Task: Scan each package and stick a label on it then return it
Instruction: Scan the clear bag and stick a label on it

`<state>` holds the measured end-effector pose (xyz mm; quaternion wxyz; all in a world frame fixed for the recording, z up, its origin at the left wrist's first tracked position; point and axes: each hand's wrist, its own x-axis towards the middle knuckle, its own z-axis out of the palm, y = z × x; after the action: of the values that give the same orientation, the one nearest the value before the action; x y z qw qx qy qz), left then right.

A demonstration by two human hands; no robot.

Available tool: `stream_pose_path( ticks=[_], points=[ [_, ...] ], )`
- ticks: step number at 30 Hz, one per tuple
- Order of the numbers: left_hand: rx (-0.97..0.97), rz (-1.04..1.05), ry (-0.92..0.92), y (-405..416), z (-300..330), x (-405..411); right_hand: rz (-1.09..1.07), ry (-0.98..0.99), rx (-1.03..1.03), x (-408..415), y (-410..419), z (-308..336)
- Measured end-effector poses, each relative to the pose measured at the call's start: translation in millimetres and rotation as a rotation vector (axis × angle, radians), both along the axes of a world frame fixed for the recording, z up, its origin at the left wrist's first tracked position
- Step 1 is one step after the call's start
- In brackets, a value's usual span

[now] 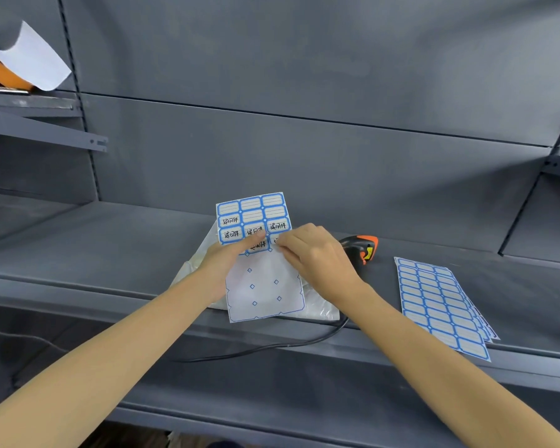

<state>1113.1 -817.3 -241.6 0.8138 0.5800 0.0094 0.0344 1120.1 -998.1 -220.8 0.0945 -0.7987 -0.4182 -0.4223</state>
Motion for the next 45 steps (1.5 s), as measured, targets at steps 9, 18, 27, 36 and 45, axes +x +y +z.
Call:
stream_pose_path(
  ticks=[9,18,27,36,45],
  points=[
    [0.026,0.14,0.041,-9,-2,3,-0.03,-0.137,-0.104,4,-2,-4],
    [0.119,0.22,0.1,-16,4,2,0.044,-0.139,-0.131,5,-7,-5],
    [0.104,0.23,0.076,-13,5,3,0.024,0.075,0.148,3,-3,-16],
    [0.088,0.234,0.115,8,10,-5,0.289,1.051,1.131,8,1,-2],
    [-0.037,0.237,0.109,65,6,-16,-0.153,0.908,0.679,43,-16,-15]
  ],
)
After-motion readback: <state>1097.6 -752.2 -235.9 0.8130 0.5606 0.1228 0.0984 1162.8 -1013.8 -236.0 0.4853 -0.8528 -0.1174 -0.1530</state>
